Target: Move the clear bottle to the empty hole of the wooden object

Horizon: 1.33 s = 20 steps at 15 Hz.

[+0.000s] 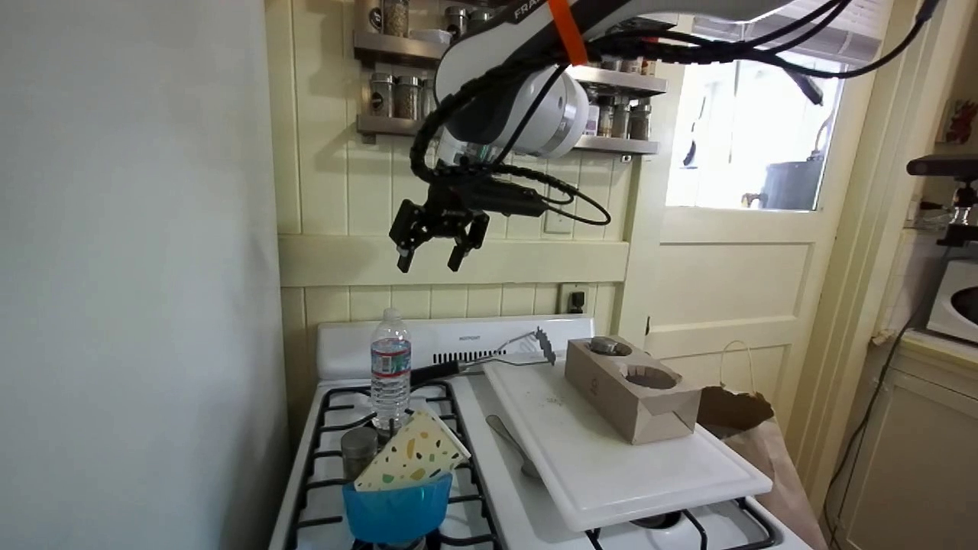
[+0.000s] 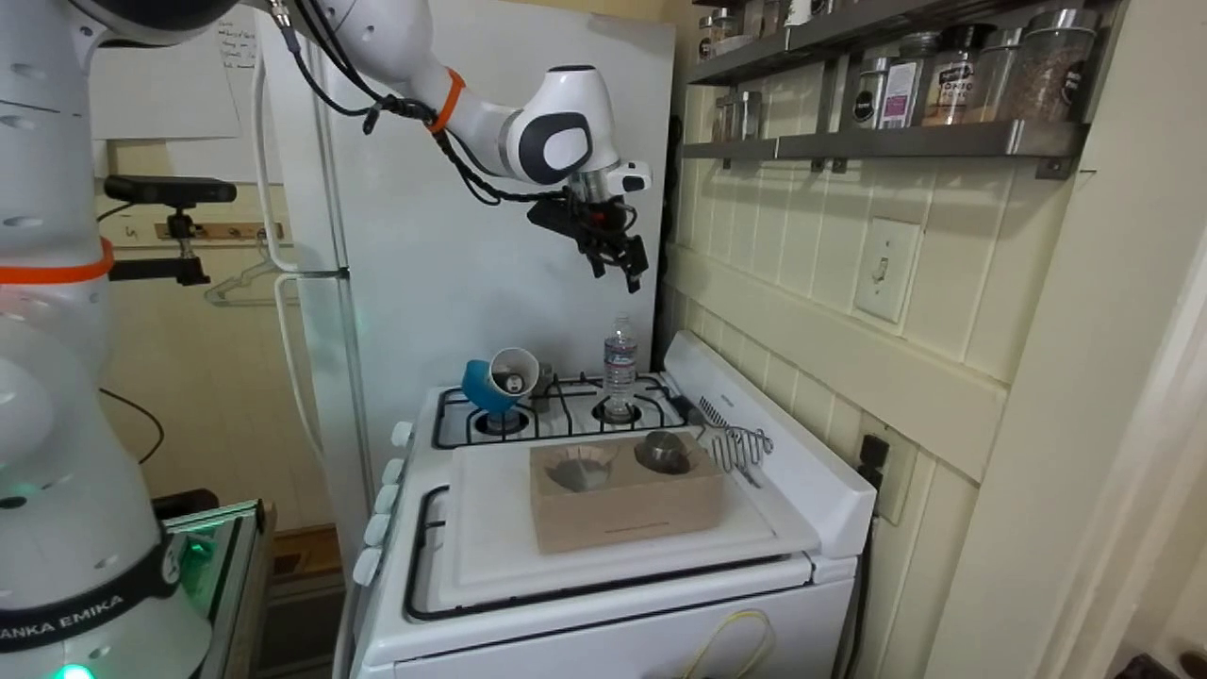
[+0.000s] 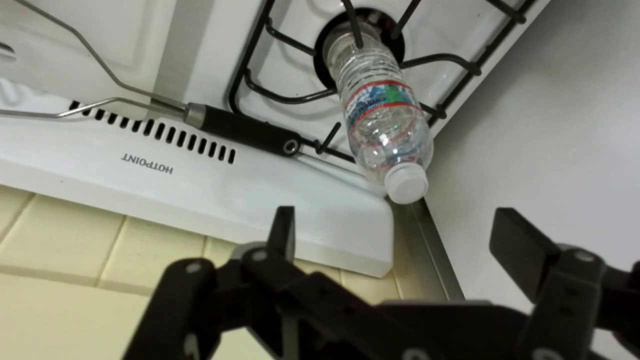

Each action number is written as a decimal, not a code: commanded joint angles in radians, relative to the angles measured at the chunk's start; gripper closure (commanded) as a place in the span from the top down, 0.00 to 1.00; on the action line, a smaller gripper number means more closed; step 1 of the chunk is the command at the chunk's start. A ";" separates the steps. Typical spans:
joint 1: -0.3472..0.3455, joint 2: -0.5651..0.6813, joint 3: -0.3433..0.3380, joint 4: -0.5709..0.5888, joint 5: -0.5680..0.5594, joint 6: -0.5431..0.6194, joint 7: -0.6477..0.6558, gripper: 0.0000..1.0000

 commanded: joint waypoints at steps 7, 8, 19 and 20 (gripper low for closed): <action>0.094 0.217 -0.037 0.186 -0.142 -0.026 0.159 1.00; 0.098 0.231 -0.039 0.205 -0.144 -0.034 0.163 1.00; 0.123 0.320 -0.049 0.353 -0.129 -0.193 0.189 0.71; 0.125 0.322 -0.050 0.361 -0.130 -0.212 0.190 0.69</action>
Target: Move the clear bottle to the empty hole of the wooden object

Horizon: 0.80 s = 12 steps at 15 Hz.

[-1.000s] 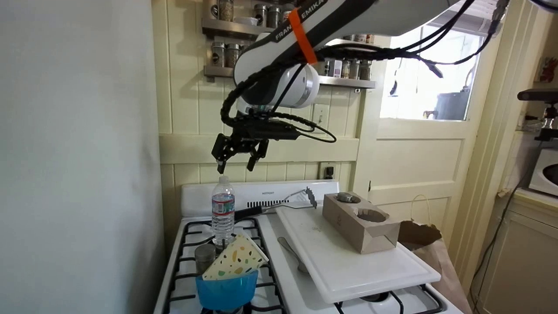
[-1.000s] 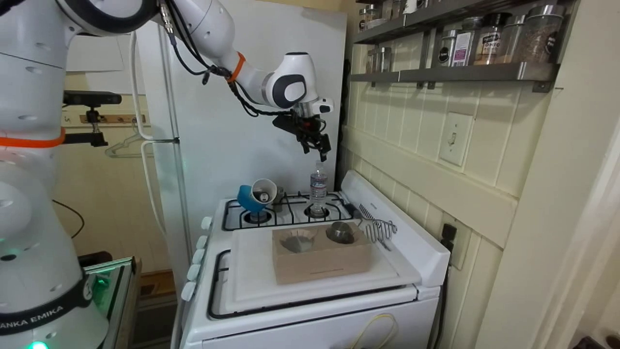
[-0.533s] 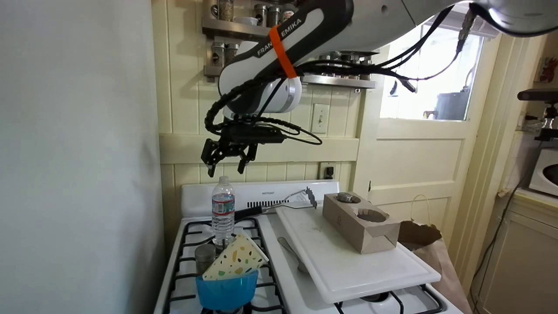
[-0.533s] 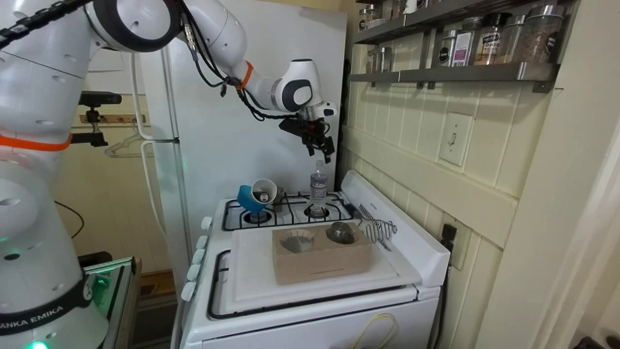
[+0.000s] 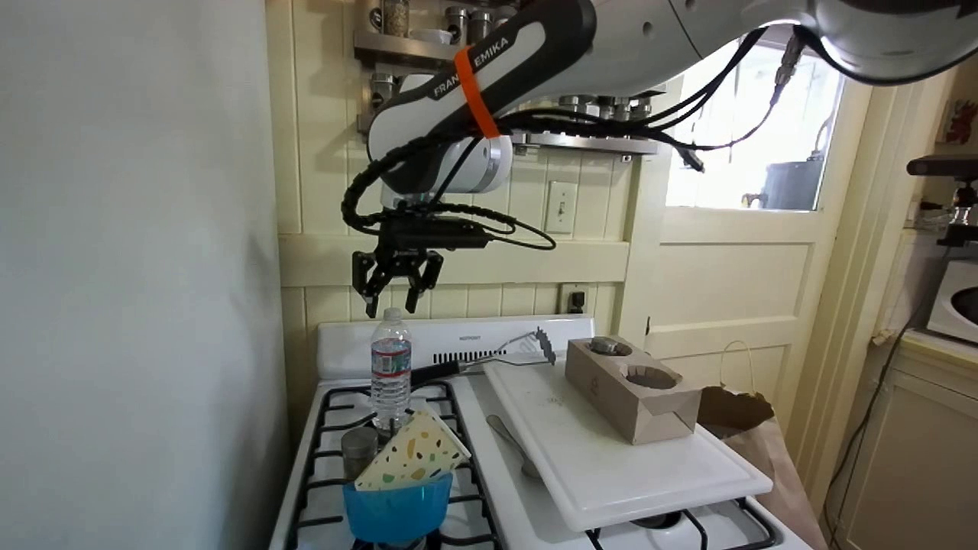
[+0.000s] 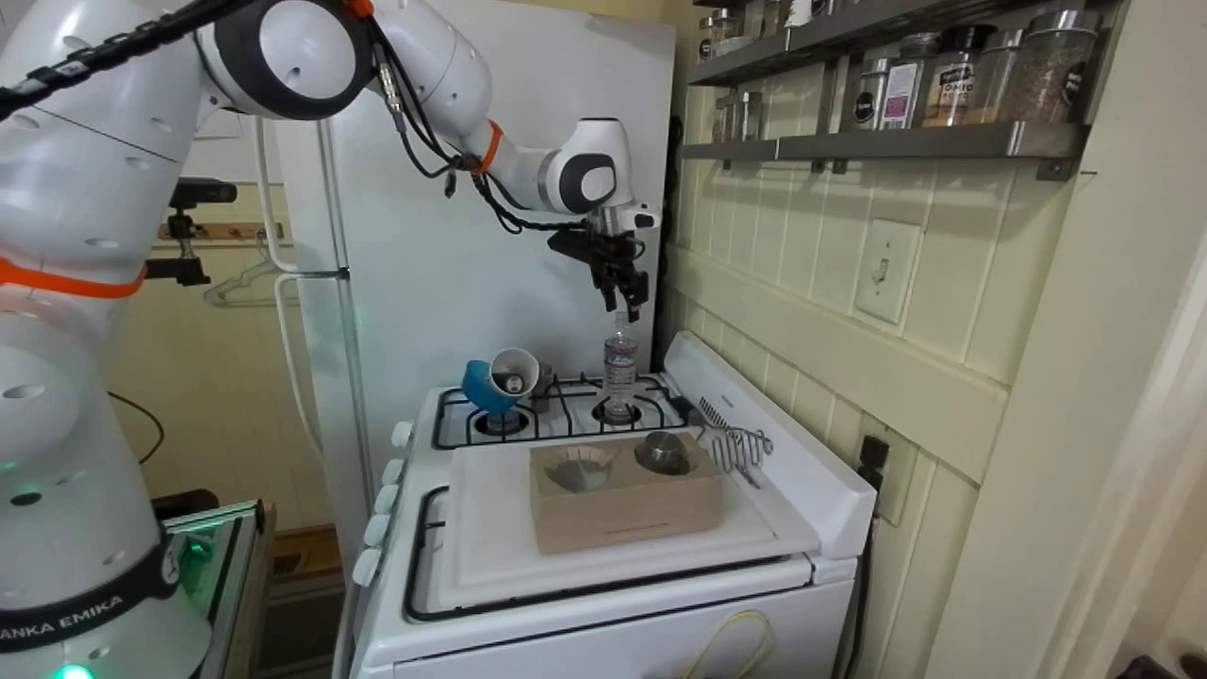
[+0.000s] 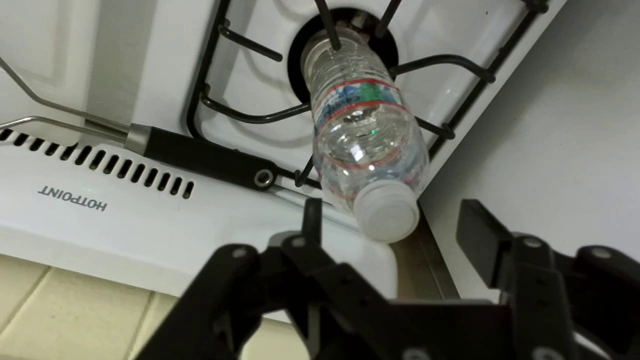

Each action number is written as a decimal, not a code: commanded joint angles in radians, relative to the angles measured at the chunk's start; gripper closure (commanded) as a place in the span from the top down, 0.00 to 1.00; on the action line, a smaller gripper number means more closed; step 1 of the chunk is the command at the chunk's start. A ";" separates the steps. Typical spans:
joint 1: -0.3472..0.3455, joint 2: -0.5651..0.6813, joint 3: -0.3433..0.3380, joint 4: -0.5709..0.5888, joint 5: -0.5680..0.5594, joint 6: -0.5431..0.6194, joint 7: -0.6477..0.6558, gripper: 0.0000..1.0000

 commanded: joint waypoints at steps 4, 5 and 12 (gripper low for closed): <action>0.023 0.043 -0.010 0.089 -0.010 -0.112 0.026 0.58; 0.024 0.046 -0.011 0.095 -0.010 -0.118 0.028 0.56; 0.023 0.066 -0.013 0.124 -0.008 -0.133 0.027 0.18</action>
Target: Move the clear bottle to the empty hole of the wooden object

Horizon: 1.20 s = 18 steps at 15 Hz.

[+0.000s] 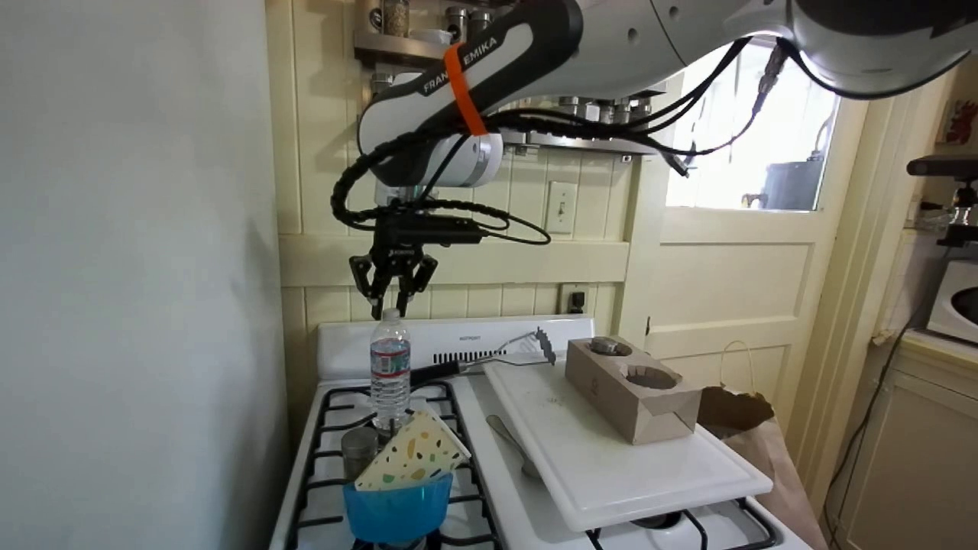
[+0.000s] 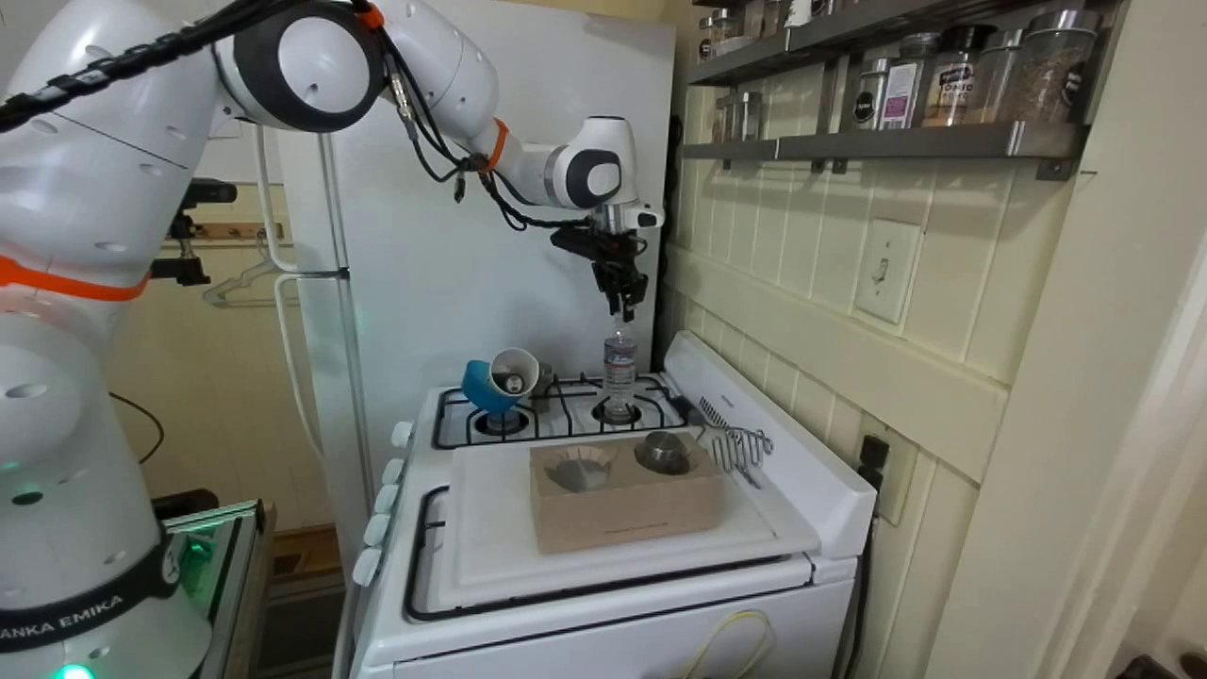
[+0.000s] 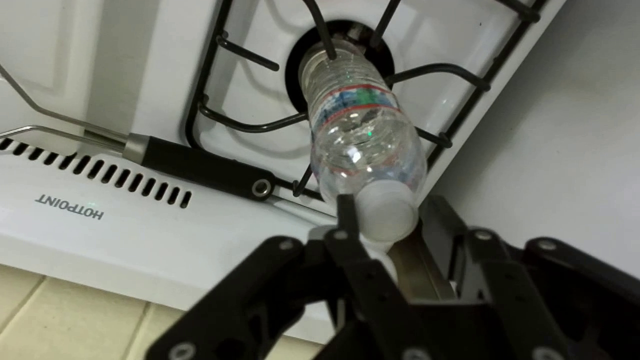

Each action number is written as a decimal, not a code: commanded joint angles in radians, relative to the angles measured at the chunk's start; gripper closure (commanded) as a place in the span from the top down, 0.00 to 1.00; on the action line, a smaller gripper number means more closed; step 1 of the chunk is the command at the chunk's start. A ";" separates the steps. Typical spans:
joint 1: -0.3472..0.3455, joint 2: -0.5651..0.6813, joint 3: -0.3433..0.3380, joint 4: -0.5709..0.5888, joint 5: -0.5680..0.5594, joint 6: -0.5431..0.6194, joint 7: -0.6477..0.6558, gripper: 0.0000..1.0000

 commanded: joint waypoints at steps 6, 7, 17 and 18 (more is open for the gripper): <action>0.016 -0.022 -0.004 0.024 0.003 -0.090 0.015 0.08; 0.019 -0.041 -0.005 0.016 -0.003 -0.101 0.020 0.08; 0.015 -0.284 -0.007 -0.136 -0.039 -0.095 0.107 0.08; 0.006 -0.334 -0.001 -0.190 -0.024 -0.104 0.107 0.08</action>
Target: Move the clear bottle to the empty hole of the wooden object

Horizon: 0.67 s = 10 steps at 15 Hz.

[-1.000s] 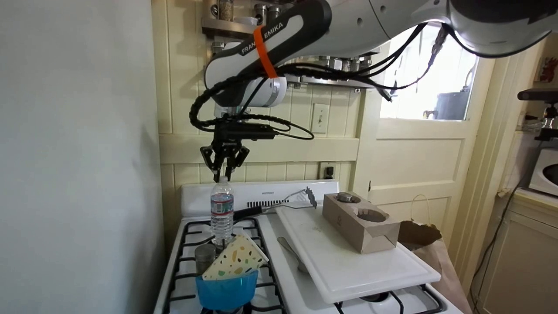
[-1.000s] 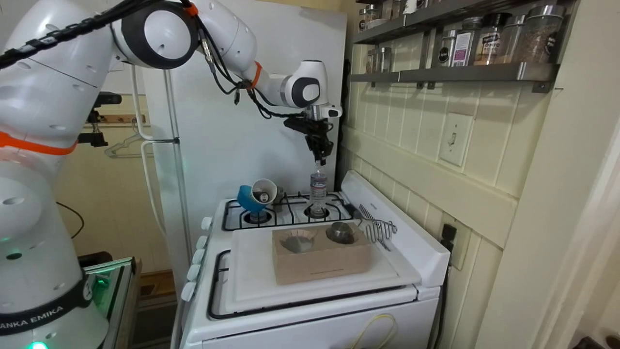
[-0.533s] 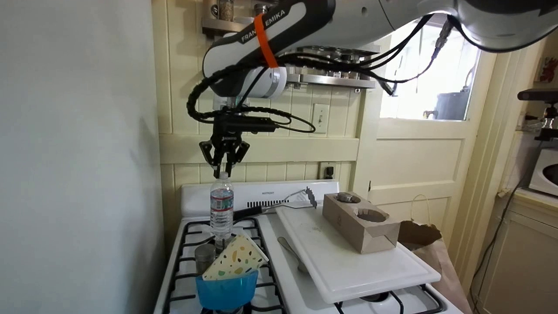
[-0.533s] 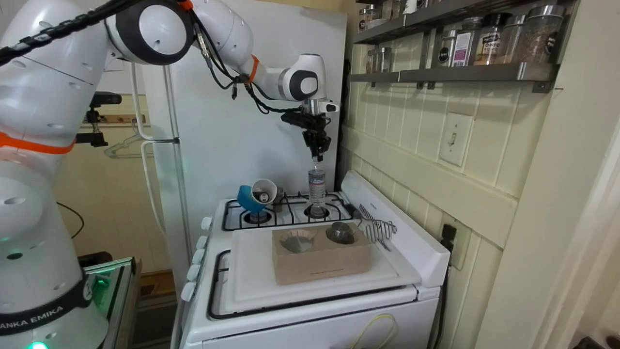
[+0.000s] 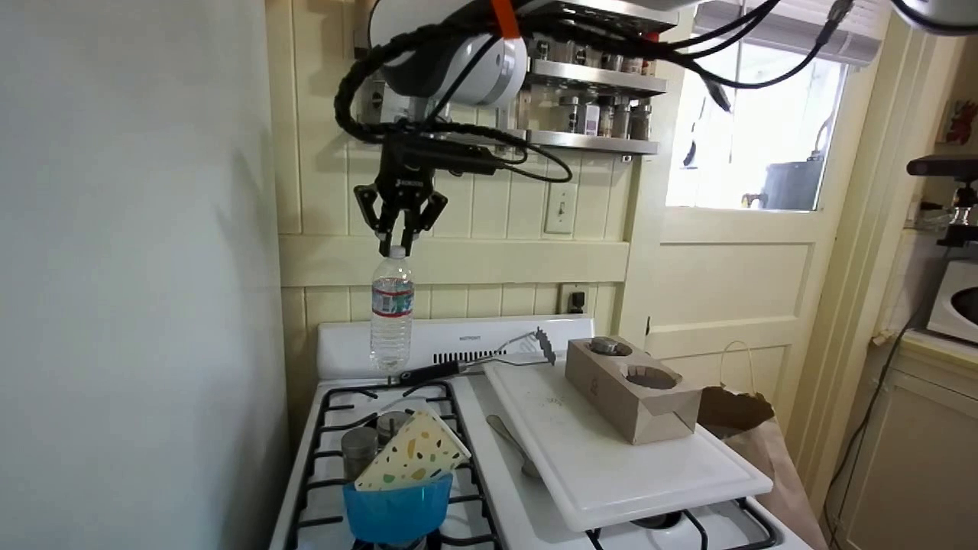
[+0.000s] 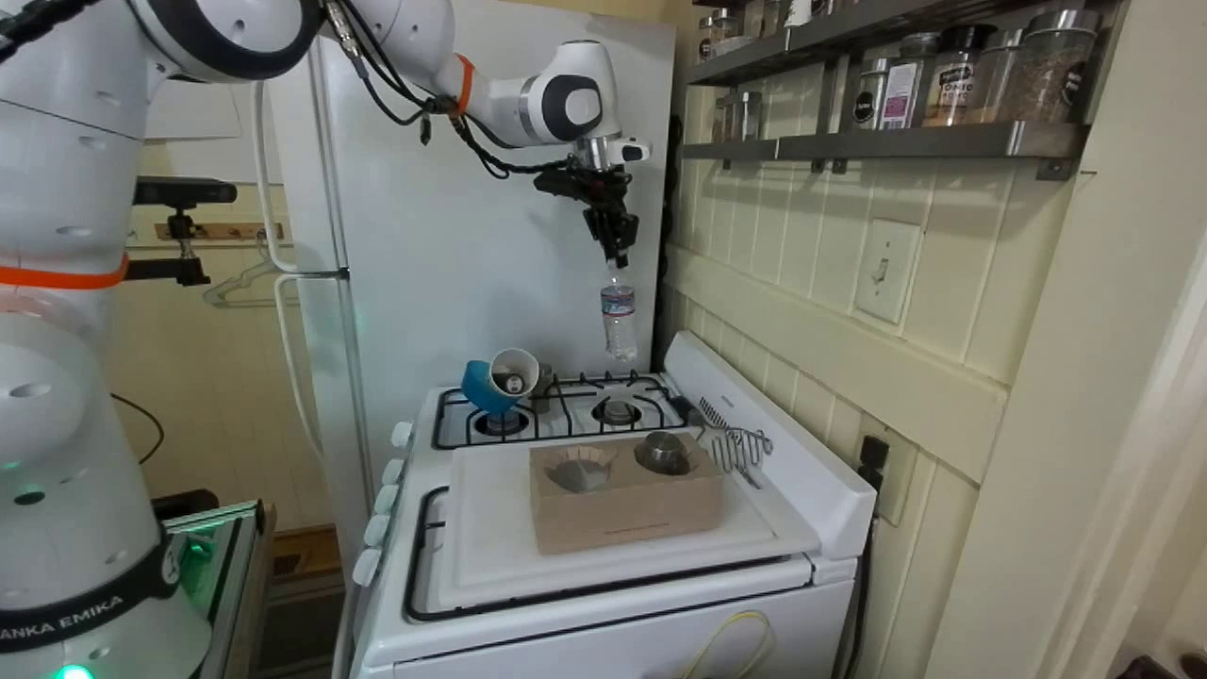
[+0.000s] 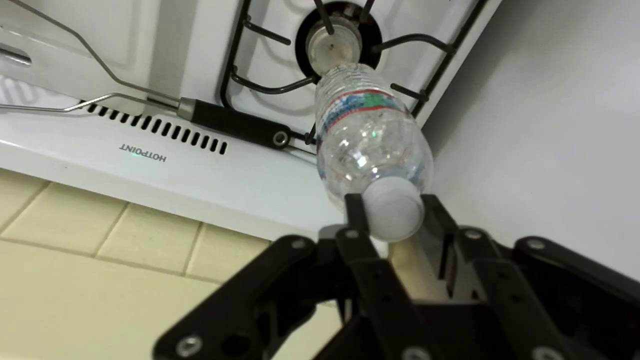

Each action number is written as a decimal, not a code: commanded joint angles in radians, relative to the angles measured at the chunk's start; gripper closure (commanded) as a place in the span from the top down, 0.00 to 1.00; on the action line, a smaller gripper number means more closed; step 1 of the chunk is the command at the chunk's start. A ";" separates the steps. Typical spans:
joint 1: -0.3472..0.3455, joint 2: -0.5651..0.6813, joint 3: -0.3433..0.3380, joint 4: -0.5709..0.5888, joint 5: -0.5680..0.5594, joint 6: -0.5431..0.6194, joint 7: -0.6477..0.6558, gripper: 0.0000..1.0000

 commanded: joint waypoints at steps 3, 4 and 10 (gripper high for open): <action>-0.024 -0.288 0.003 -0.307 0.003 -0.045 0.110 0.08; -0.032 -0.335 -0.003 -0.357 -0.017 -0.039 0.173 0.08; -0.113 -0.452 0.019 -0.473 0.043 0.013 0.210 0.31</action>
